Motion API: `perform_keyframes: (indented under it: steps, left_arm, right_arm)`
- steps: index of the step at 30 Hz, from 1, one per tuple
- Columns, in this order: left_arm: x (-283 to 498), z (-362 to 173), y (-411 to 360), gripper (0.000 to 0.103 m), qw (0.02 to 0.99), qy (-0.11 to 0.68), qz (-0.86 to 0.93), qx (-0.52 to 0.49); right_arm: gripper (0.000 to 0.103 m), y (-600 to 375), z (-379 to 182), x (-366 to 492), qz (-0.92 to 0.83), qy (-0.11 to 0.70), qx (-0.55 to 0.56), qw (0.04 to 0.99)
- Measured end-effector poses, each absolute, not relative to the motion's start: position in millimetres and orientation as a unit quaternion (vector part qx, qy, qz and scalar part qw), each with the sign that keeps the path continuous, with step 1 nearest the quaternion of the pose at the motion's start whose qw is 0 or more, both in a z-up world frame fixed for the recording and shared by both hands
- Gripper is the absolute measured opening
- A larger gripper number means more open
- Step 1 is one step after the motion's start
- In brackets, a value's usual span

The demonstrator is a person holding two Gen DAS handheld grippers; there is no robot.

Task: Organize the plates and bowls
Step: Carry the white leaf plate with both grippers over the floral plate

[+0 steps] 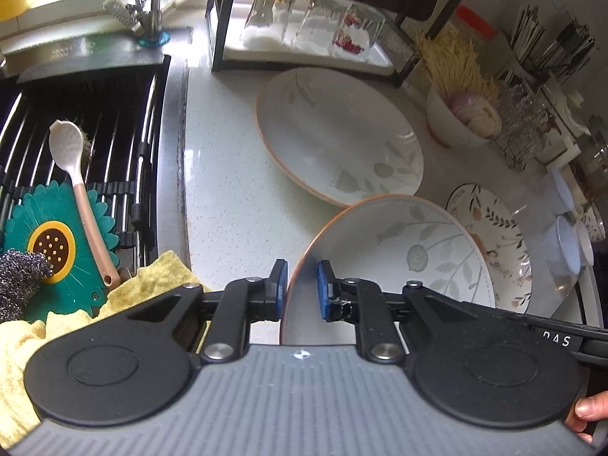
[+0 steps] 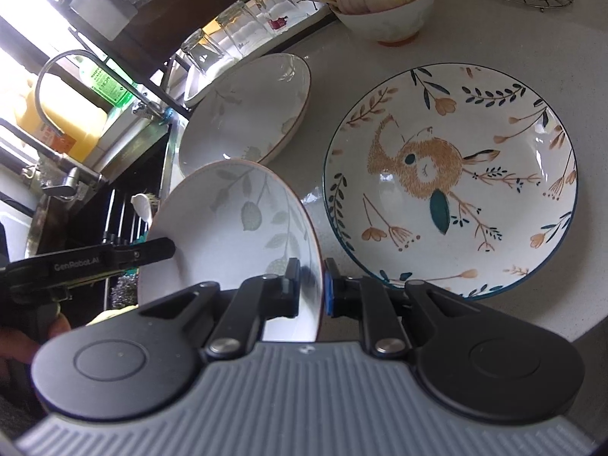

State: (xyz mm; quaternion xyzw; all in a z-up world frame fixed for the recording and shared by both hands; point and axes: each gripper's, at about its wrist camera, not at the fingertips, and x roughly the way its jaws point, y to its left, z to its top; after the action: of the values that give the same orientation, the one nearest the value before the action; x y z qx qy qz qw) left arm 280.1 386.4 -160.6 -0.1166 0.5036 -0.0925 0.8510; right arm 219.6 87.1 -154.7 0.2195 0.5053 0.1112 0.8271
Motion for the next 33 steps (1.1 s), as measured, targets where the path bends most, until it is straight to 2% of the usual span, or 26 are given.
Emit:
perform_keyframes:
  steps: [13,18,33]
  left_arm:
    - [310,-121,334,0.018,0.858,0.484,-0.119,-0.126]
    - [335,-123,303,0.018,0.848,0.497,-0.140,-0.120]
    - [371,-153,219,0.018,0.814,0.551,-0.159,-0.089]
  right_arm:
    - [0.015,29,-105,243,0.137,0.458,0.220,0.851]
    - [0.015,-2,-106,251,0.121,0.454,0.230,0.852]
    - [0.015,-46,-128,255,0.080,0.461,0.127,0.875]
